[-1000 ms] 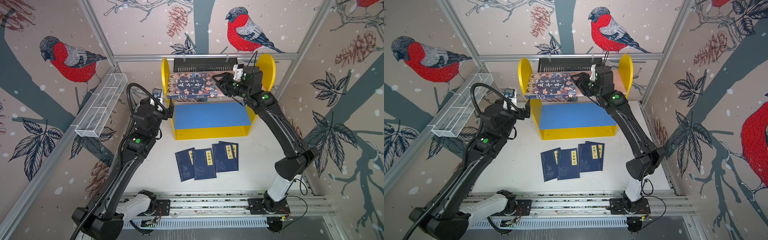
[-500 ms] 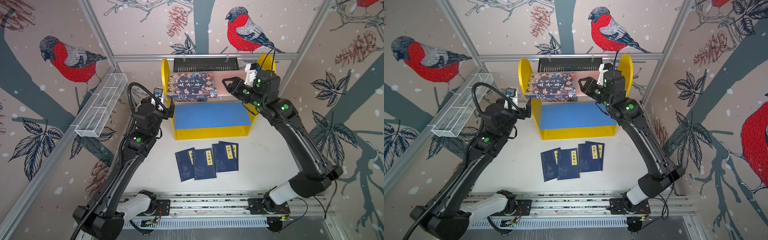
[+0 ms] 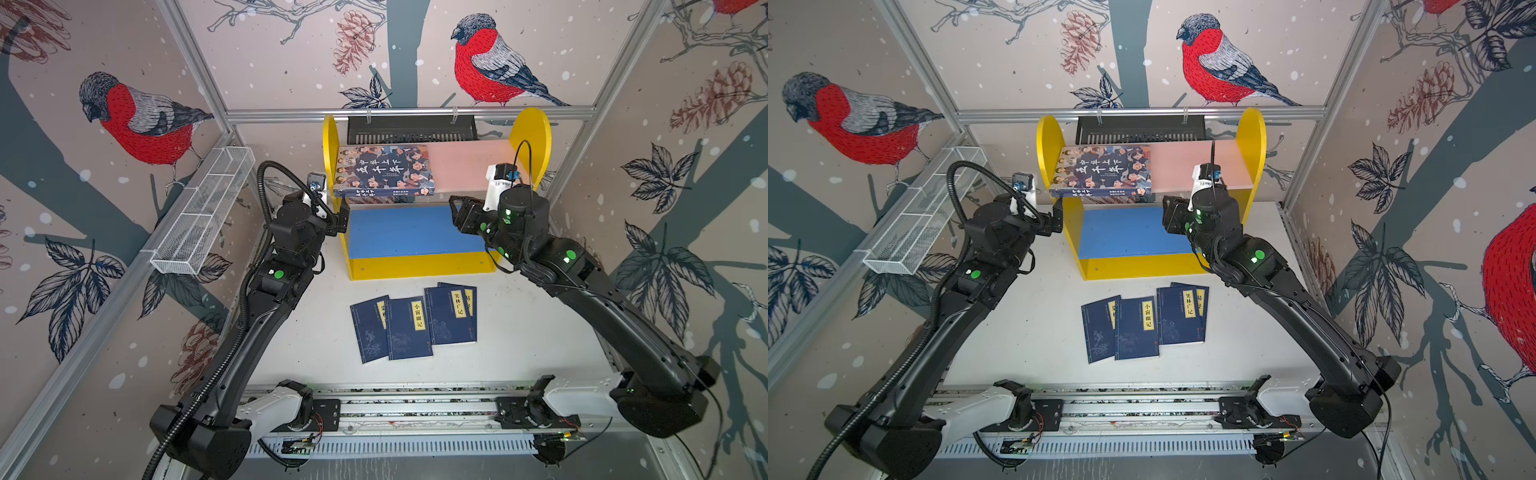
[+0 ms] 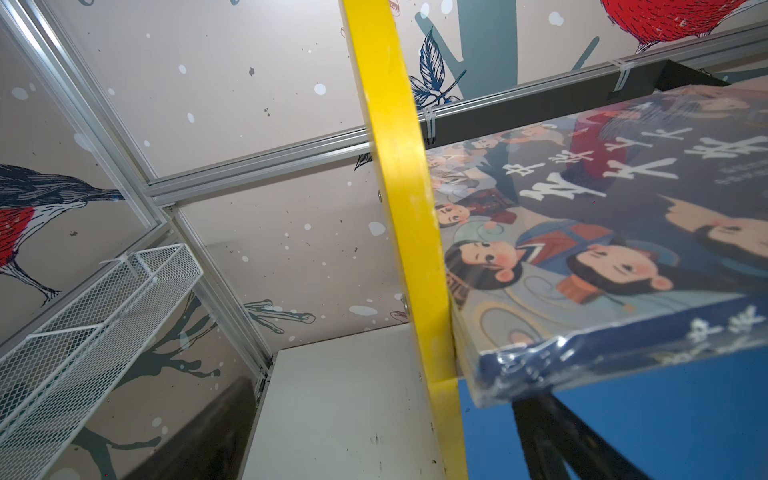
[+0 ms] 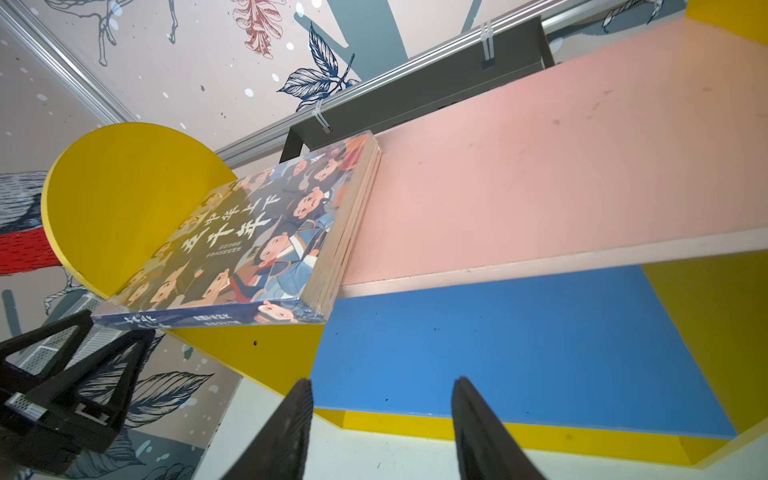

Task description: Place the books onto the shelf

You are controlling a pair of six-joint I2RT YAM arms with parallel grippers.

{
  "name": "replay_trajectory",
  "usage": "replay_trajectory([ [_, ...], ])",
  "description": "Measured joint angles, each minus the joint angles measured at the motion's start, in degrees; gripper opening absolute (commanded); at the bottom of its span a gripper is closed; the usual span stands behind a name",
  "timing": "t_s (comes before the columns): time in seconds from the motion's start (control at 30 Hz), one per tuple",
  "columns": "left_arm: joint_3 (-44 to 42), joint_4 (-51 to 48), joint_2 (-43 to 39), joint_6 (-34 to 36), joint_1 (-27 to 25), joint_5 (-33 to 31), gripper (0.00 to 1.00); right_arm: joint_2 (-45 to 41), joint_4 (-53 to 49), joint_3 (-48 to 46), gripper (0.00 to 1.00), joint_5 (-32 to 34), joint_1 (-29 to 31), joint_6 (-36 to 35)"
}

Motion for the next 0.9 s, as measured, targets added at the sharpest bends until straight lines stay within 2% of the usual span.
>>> replay_trajectory([
  [0.23,0.2,0.1,0.7,-0.2,0.1,0.0,0.97,4.2,0.5,3.7,0.56,3.2,1.7,-2.6],
  [0.9,-0.3,0.1,0.9,-2.1,0.6,1.1,0.97,10.3,-0.6,9.1,0.56,3.2,1.9,-4.3],
])
